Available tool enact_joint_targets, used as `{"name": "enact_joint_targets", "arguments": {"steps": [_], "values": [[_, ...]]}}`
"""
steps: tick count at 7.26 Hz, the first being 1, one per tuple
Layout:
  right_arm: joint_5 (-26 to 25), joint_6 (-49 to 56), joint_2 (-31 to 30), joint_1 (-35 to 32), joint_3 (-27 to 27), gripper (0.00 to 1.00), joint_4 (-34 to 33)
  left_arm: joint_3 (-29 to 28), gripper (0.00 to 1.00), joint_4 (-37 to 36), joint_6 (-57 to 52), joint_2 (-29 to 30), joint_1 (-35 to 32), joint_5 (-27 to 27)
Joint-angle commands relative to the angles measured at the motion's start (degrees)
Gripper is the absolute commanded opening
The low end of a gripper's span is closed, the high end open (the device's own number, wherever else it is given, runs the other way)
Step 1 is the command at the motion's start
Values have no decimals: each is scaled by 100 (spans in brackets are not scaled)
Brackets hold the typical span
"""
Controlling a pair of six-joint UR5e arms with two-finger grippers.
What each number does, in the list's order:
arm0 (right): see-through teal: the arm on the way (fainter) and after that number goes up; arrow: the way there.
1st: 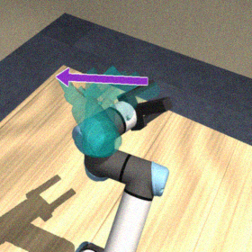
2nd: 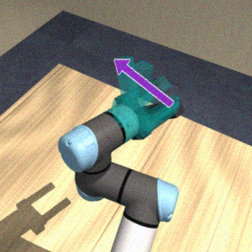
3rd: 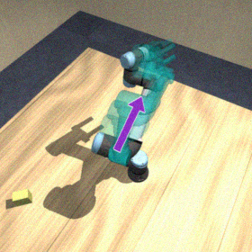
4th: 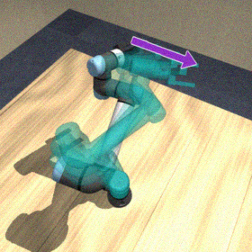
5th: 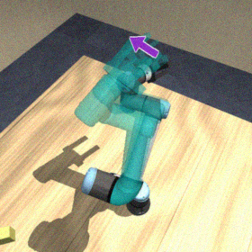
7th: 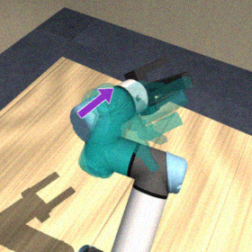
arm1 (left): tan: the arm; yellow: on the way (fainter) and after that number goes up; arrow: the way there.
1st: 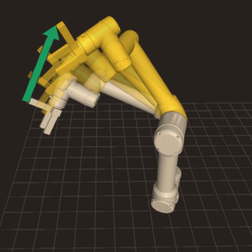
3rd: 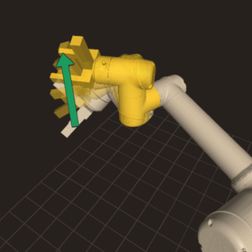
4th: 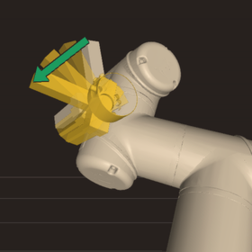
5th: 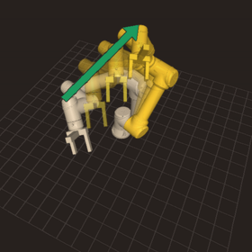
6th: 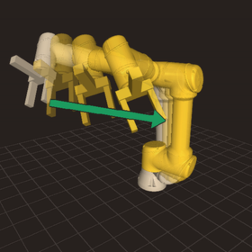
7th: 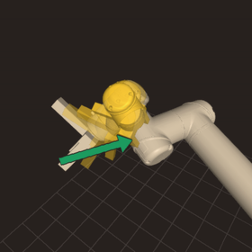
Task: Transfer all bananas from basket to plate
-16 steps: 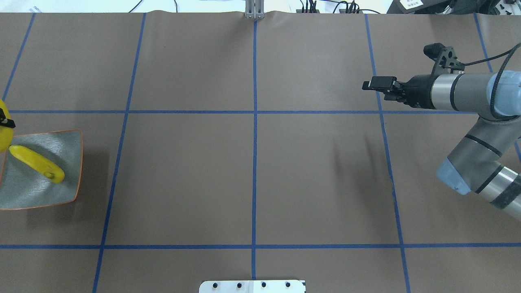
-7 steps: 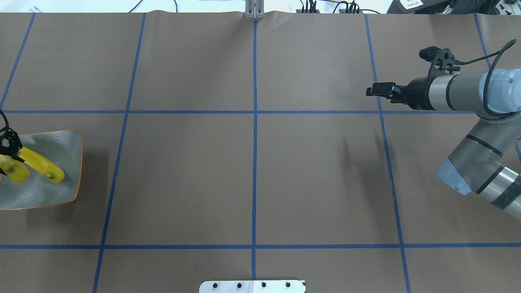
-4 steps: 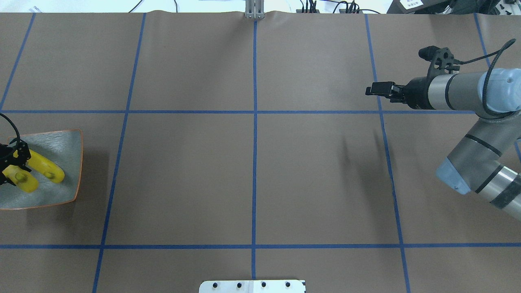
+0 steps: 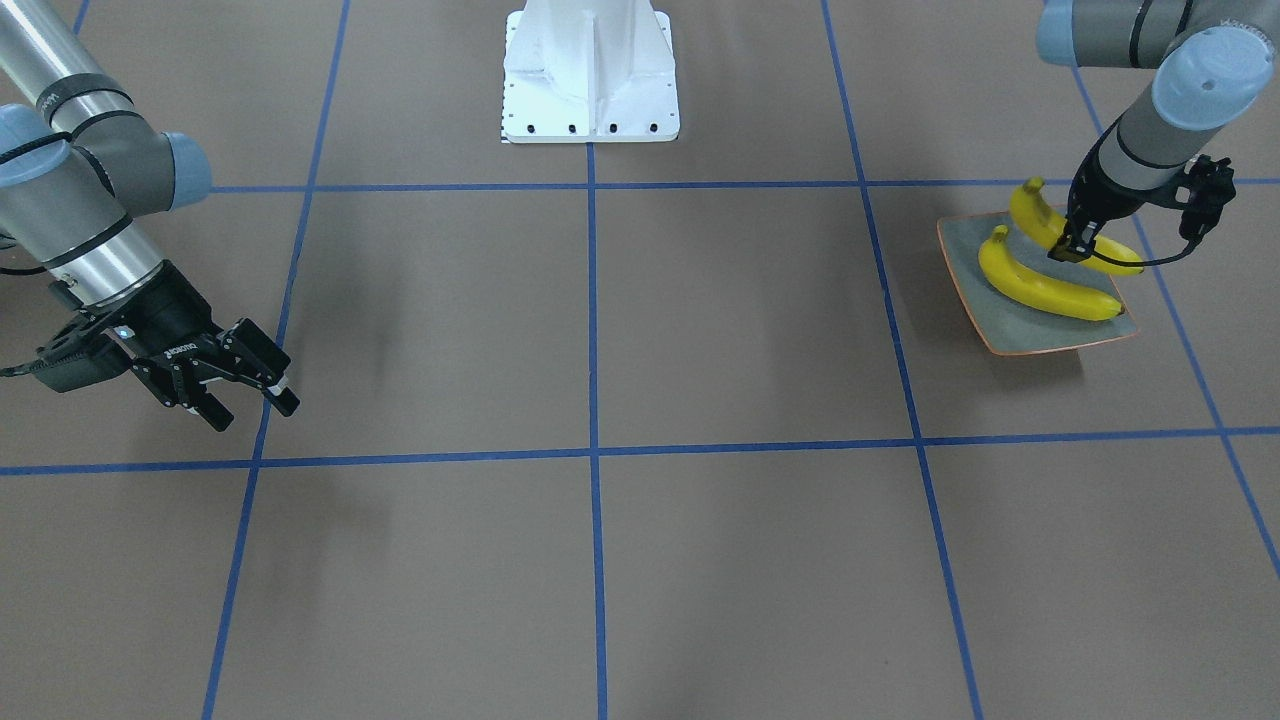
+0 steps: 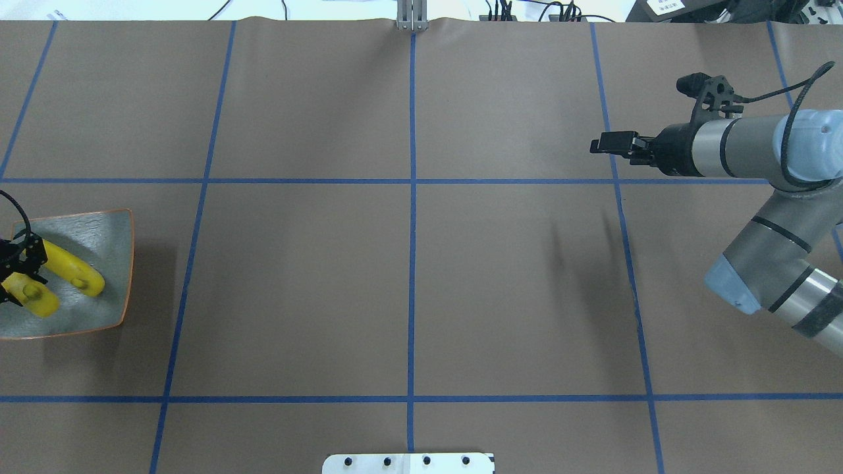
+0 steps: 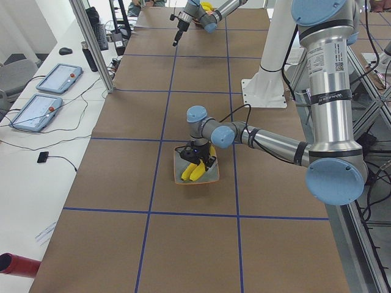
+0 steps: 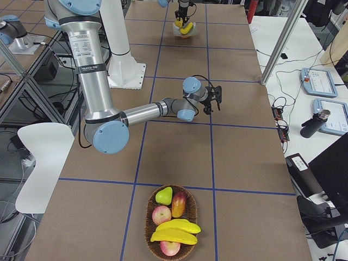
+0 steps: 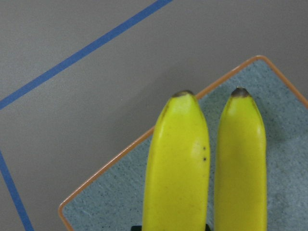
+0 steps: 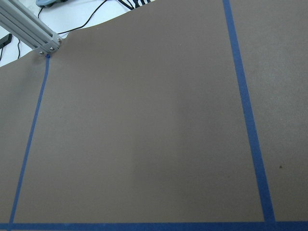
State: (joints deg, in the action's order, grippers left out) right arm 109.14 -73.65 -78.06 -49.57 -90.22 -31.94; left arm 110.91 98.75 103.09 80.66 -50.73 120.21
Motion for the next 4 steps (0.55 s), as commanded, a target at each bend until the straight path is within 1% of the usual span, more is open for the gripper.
{"name": "enact_joint_targets", "arguments": {"steps": [1,4], "values": [[-7,0,1,-9,-40,100,4,-86,99,4,-8,46,11,-6],[-15,-18,10,-87,-49,100,4,-69,100,4,-17,178,2,3]]}}
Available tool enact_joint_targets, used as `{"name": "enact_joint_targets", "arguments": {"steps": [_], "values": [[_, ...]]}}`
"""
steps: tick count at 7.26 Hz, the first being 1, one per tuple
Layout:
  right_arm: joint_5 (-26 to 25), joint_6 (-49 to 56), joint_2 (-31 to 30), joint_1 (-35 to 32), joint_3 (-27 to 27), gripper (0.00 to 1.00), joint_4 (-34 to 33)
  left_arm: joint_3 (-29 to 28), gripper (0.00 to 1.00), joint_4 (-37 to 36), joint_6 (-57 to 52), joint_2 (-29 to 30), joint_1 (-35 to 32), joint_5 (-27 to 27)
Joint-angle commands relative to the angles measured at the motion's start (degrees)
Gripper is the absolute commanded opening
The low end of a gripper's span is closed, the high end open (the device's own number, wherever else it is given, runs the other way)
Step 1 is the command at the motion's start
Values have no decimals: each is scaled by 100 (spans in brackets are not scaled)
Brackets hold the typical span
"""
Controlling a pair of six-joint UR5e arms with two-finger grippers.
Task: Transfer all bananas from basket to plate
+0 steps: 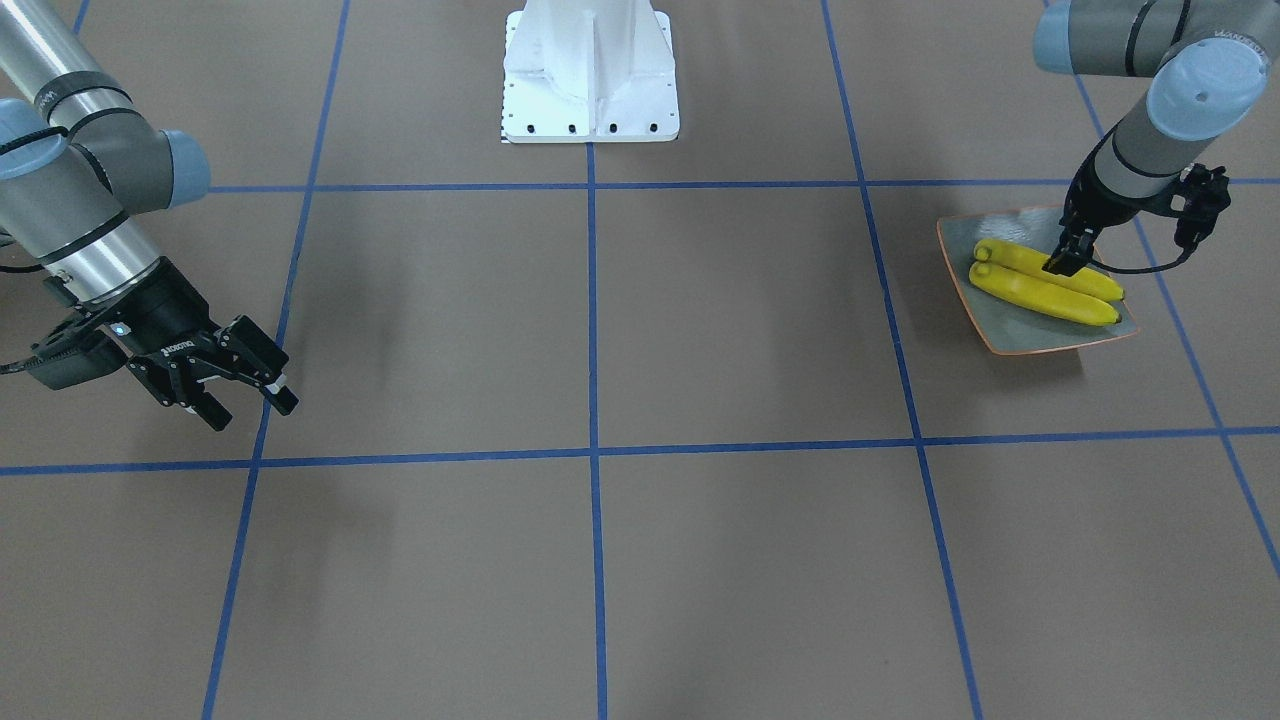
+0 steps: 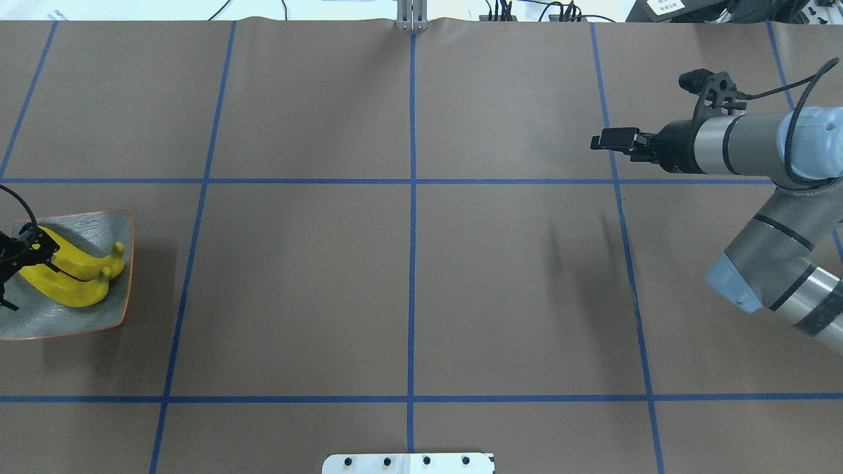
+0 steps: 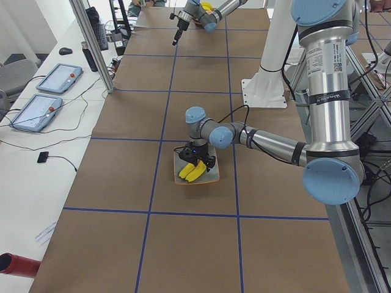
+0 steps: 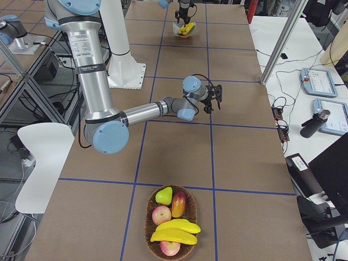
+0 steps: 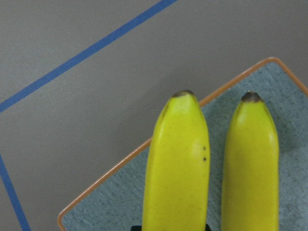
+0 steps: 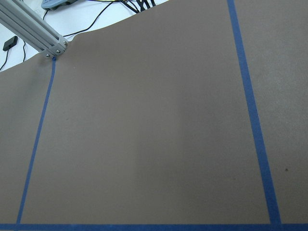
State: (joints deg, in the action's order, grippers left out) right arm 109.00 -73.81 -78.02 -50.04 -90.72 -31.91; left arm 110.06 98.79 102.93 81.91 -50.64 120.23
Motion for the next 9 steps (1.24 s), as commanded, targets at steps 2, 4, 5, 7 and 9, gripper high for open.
{"name": "enact_joint_targets", "arguments": {"steps": [2,4,5,7,9], "values": [[278,33,15,-338,2,100,-253,233,100,0,-228,36,-59,79],[744,382,-46,-838,63,100,-490,542,100,-52,-502,217,-260,245],[963,872,-290,-1162,64,100,-649,490,100,-70,-511,733,-332,273],[1255,2074,-756,-1883,90,100,-1140,490,100,-9,-598,1404,-341,299],[1308,3394,-1327,-2568,99,100,-1518,490,100,-62,-1196,1844,-324,387]]}}
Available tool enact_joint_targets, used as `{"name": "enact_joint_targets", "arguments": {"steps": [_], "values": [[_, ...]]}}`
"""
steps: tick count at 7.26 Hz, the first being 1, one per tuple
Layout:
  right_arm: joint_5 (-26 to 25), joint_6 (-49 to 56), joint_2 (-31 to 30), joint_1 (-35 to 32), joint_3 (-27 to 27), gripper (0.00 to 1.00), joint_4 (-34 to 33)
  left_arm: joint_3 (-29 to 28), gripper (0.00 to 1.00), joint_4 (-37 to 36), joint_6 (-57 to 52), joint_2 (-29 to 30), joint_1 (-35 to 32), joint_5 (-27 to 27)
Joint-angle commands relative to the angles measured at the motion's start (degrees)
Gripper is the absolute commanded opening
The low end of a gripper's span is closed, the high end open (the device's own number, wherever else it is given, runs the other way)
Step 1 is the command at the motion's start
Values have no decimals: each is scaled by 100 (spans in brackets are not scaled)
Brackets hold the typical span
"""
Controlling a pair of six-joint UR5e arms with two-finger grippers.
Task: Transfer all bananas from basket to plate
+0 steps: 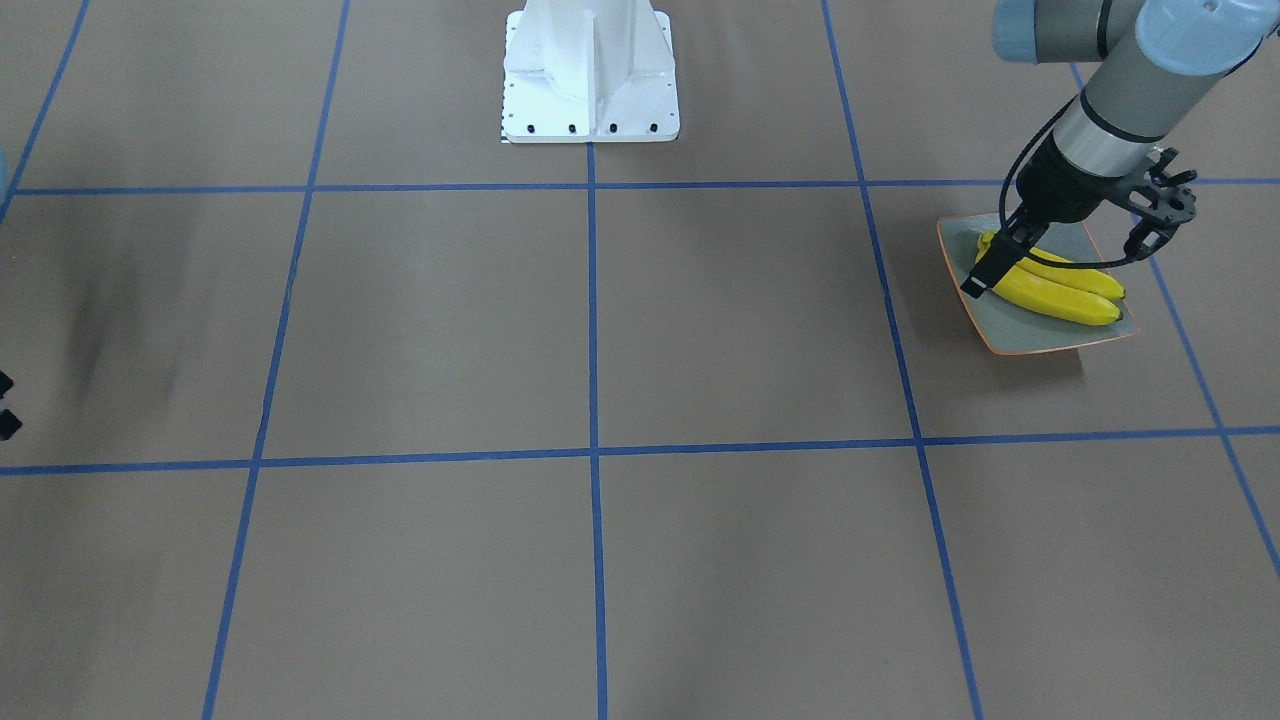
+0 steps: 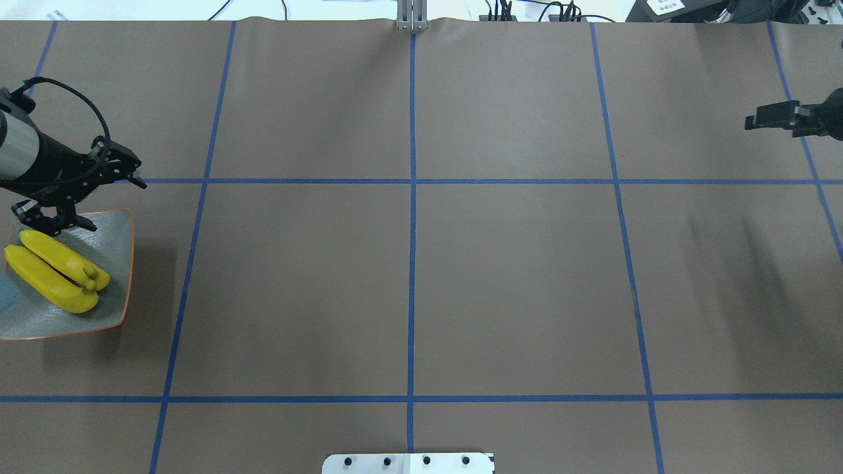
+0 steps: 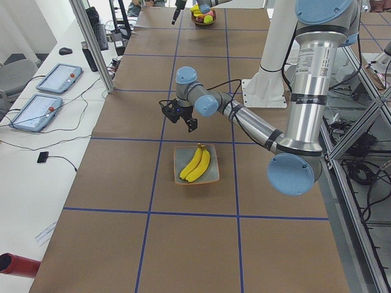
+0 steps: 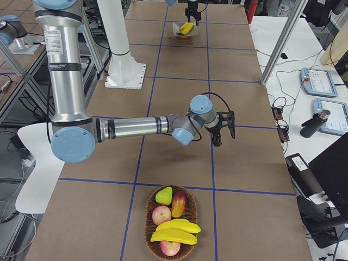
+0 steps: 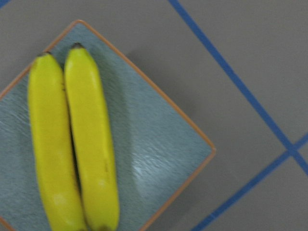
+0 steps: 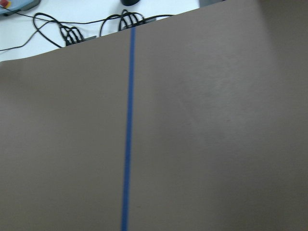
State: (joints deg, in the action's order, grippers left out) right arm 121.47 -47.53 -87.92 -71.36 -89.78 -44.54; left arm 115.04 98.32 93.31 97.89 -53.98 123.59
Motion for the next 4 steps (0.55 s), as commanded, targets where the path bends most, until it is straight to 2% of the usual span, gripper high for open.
{"name": "enact_joint_targets", "arguments": {"steps": [1,3,4], "values": [[200,1398,-592,-945,178,100,-309,-86,100,-6,-235,457,10,43],[1198,2288,-595,-2000,1036,100,-310,-261,100,29,-235,678,28,43],[1255,2953,-629,-2344,1389,100,-362,-367,100,133,-235,792,54,-1]]}}
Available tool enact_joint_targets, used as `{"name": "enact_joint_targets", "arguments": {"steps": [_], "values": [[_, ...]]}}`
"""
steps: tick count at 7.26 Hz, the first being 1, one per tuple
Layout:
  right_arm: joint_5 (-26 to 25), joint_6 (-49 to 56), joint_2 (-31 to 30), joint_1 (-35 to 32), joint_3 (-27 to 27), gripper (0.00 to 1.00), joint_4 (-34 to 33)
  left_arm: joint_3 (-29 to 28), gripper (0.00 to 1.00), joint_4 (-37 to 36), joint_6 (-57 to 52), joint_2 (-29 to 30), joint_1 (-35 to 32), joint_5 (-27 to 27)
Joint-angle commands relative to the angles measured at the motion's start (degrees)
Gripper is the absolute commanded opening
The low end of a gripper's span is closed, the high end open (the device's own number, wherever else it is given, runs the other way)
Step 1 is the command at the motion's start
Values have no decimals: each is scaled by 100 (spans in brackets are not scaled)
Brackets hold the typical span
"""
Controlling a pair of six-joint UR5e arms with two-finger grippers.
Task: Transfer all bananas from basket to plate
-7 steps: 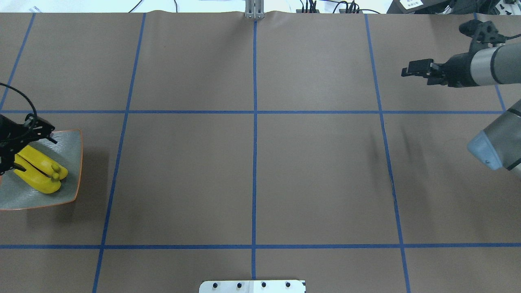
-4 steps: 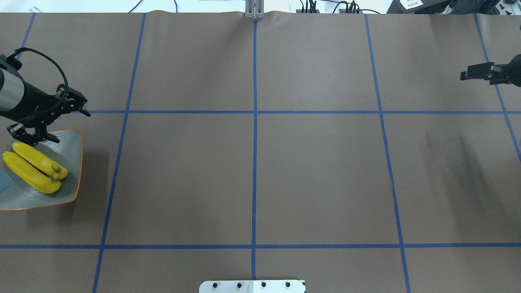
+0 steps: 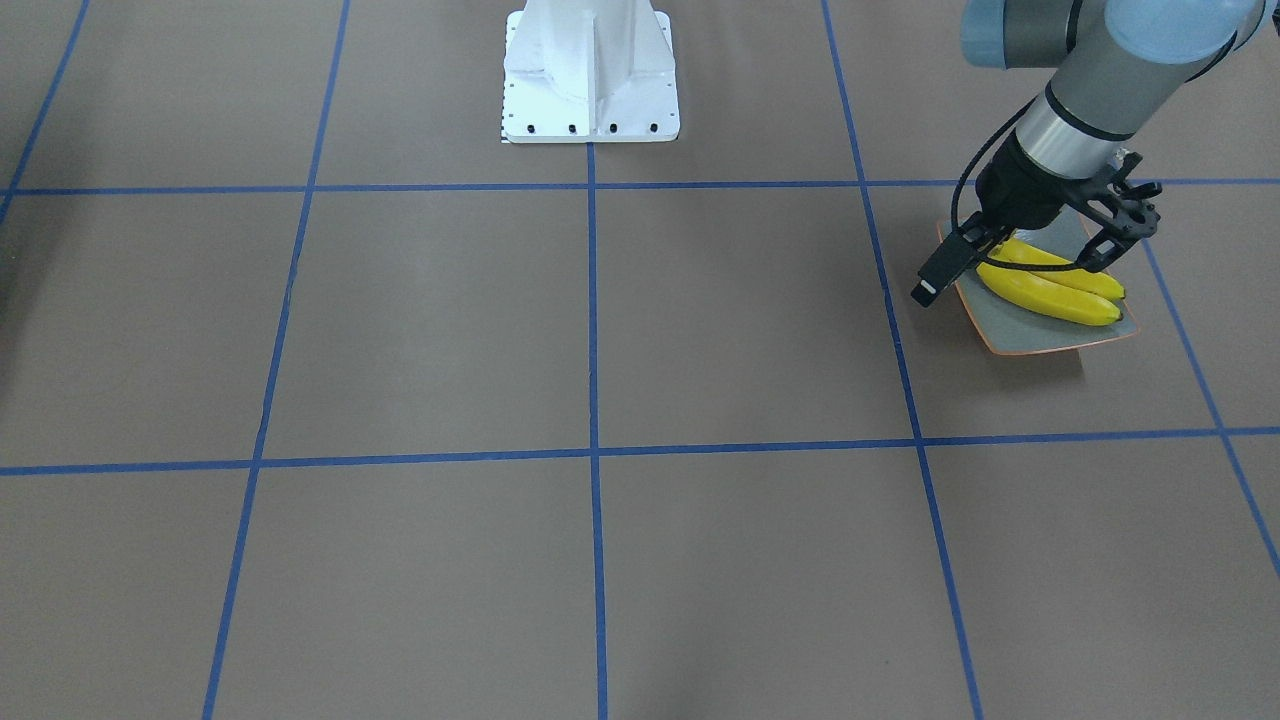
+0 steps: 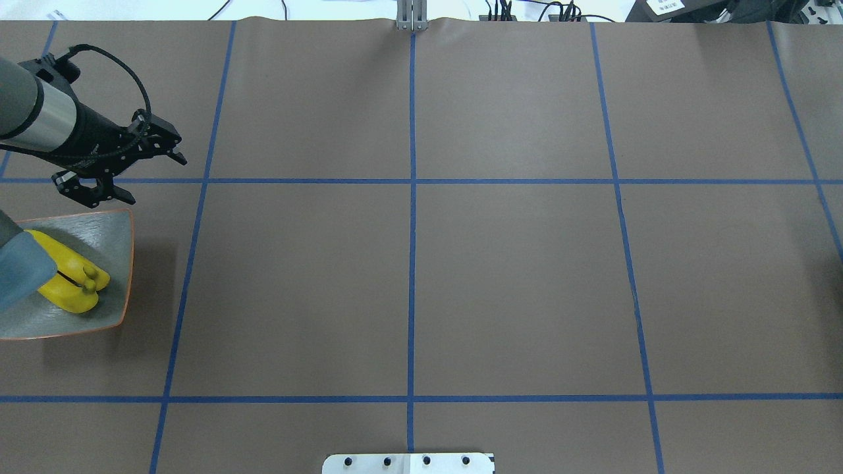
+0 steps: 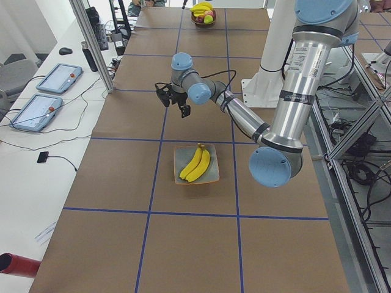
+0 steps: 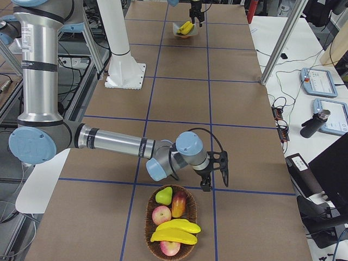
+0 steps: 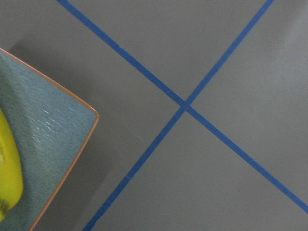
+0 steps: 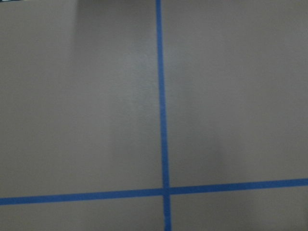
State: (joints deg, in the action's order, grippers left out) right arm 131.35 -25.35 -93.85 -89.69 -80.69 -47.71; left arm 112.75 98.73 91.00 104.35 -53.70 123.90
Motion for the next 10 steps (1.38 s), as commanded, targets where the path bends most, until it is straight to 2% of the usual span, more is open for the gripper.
{"name": "enact_joint_targets", "arguments": {"steps": [1,2,3,5,6,10], "values": [[425,1116,-45,-915,728,100,-211,-105,100,94,-12,200,26,-67],[548,2034,-63,-1388,1079,100,-604,-139,100,172,-12,217,35,-67],[863,2809,-19,-1776,1143,100,-1321,-165,100,425,-21,183,26,-67],[1059,4242,-36,-2060,1170,100,-2632,-113,100,515,-12,156,26,-102],[1199,4432,-45,-2061,1274,100,-3038,-61,100,515,-12,113,9,-103],[1209,4792,156,-2052,2091,100,-3042,-95,100,515,-21,112,44,-111]]}}
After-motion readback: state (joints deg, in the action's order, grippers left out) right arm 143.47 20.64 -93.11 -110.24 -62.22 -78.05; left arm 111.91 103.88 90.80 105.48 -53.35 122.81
